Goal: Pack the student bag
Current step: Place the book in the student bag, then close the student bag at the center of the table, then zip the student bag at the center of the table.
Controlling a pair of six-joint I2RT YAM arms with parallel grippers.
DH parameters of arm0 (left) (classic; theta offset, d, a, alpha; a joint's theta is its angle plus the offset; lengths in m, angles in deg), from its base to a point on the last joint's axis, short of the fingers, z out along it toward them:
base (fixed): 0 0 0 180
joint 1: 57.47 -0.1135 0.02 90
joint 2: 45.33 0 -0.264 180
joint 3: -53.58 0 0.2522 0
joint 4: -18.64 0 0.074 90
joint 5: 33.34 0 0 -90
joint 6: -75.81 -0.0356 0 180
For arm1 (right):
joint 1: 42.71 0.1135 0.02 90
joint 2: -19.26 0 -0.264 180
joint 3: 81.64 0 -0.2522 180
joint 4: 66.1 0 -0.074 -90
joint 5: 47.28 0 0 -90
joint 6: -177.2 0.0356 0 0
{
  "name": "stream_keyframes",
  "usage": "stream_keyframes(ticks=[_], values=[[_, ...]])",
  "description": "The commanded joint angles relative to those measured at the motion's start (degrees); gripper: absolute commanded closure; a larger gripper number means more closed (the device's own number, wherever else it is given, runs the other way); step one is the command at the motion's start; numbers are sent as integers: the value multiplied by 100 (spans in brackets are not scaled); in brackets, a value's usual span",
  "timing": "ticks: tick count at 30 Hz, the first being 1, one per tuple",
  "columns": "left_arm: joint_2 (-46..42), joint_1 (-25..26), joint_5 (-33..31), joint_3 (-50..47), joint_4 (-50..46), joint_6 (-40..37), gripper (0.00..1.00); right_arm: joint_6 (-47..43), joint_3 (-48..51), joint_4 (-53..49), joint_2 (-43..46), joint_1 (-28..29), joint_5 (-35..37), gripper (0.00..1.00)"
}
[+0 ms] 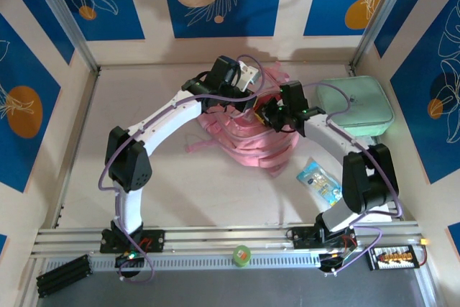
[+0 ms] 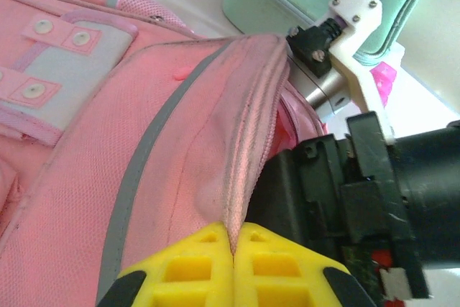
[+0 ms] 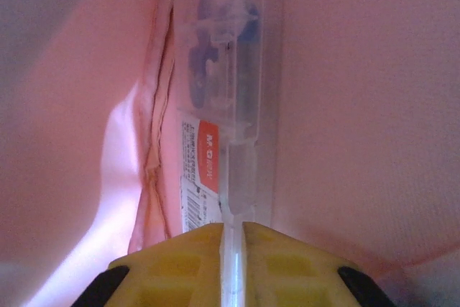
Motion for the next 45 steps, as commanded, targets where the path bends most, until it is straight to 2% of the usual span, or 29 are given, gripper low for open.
stream_keyframes(ticks=[1, 8, 12, 15, 17, 20, 21, 24, 27, 29, 32, 35, 39, 43, 45], values=[[-278, 72, 293, 108, 357, 125, 100, 116, -201, 558, -399, 150, -9, 86], [-281, 64, 287, 99, 338, 170, 100, -8, 52, 1795, -466, 189, -258, 87], [-317, 51, 282, 9, 373, 192, 100, -159, 394, 1258, 183, 116, -8, 85], [-322, 27, 348, -49, 427, 239, 94, -362, 707, 507, 843, -28, 316, 78], [-309, 13, 420, -92, 453, 292, 82, -550, 903, -162, 1263, -134, 698, 73], [-358, -25, 583, -271, 564, 318, 54, -790, 1196, -985, 1967, -164, 1559, 66], [-414, -45, 578, -396, 649, 329, 48, -840, 1294, -1161, 2162, -166, 1792, 63], [-713, -134, 432, -1039, 1124, 516, 35, -994, 1510, -1502, 2712, -168, 2293, 56], [-1067, -317, 195, -1805, 1580, 964, 21, -1201, 1463, -1646, 2925, -157, 2348, 47], [-1345, -504, 24, -2463, 1941, 1449, 15, -1365, 1339, -1670, 2900, -71, 2319, 41], [-1578, -865, 185, -3228, 2321, 2173, 20, -1512, 1110, -1721, 2719, 132, 2315, 38], [-1584, -1135, 255, -3582, 2376, 2731, 29, -1542, 898, -1747, 2482, 415, 2384, 37], [-1290, -1162, 521, -3482, 2427, 2924, 42, -1441, 710, -1710, 2198, 775, 2463, 37], [-942, -1172, 122, -3135, 1992, 2869, 49, -1344, 605, -1696, 1991, 996, 2477, 37], [-808, -1192, 115, -3030, 1943, 2876, 53, -1341, 565, -1705, 1925, 1087, 2479, 37]])
